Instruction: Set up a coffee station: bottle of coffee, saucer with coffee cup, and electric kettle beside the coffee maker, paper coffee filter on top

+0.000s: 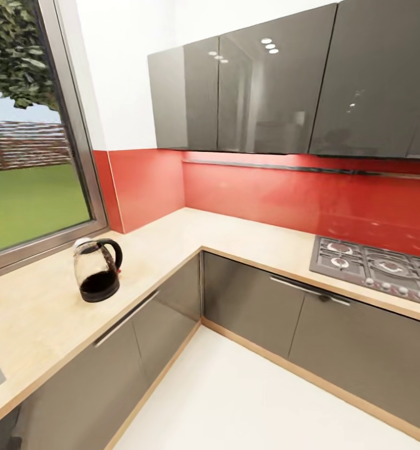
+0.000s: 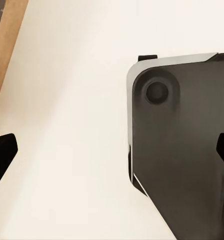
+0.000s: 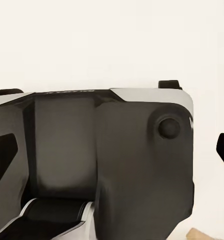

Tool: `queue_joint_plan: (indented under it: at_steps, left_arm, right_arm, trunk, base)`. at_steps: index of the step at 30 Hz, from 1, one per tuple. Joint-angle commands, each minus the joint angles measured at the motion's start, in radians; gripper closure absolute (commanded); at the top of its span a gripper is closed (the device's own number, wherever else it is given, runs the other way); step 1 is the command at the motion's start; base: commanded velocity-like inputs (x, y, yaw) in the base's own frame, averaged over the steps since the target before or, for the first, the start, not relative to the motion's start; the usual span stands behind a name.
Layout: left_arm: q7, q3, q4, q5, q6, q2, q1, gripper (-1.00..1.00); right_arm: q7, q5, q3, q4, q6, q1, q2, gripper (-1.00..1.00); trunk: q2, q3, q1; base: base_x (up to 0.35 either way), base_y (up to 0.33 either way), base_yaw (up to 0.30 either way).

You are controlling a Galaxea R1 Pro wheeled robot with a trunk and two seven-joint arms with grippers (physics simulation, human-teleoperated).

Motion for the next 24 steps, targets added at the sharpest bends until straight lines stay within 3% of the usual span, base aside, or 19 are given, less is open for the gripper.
queue_joint_plan:
  at_steps: [1,7,16,24]
  left_arm:
    - [0.001,0.007,-0.002,-0.010,0.000,-0.001,0.000,-1.00]
    - [0.001,0.007,-0.002,-0.010,0.000,-0.001,0.000,-1.00]
    - [0.001,0.006,-0.002,-0.010,-0.030,-0.003,0.000,-1.00]
    - [0.002,0.006,-0.002,-0.010,-0.030,-0.003,0.000,-1.00]
  right_arm:
    - [0.002,-0.010,0.008,0.000,0.002,-0.001,0.000,-1.00]
    - [0.003,-0.010,0.008,0.000,0.002,-0.001,0.000,-1.00]
    - [0.002,-0.008,0.011,0.000,0.002,-0.001,0.002,-1.00]
    - [0.000,-0.009,0.010,-0.002,0.002,-0.001,0.002,-1.00]
  trunk:
    - [-0.002,-0.002,0.001]
    - [-0.002,-0.002,0.001]
    - [-0.002,-0.002,0.001]
    - [-0.002,-0.002,0.001]
  base:
    - [0.285,-0.208,0.000]
    - [0.285,-0.208,0.008]
    - [0.221,-0.243,0.265]
    - [0.027,-0.306,0.274]
